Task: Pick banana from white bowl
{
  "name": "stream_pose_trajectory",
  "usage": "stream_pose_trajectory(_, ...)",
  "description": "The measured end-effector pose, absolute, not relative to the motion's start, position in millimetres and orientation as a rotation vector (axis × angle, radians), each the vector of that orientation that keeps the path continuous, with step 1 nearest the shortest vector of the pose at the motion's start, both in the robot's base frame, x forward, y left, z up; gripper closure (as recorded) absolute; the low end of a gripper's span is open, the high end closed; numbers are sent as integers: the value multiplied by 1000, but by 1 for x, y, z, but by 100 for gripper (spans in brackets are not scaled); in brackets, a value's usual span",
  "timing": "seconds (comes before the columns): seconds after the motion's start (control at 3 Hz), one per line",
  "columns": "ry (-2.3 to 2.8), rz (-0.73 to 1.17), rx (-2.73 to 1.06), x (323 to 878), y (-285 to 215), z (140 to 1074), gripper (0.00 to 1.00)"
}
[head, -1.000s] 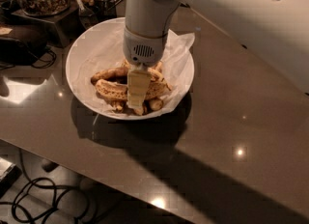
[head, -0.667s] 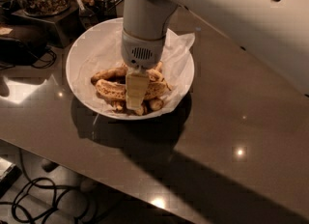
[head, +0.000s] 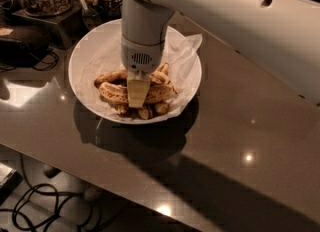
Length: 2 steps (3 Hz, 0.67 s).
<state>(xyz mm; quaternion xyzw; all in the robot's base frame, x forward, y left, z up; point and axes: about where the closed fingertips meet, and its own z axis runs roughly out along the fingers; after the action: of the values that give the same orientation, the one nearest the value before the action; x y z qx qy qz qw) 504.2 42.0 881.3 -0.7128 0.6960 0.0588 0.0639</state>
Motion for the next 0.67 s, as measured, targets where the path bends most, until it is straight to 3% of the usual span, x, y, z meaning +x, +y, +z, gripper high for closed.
stream_pose_trajectory(0.33, 2079, 163, -2169, 509, 45, 875, 88)
stream_pose_trajectory(0.67, 2079, 163, -2169, 509, 45, 875, 100)
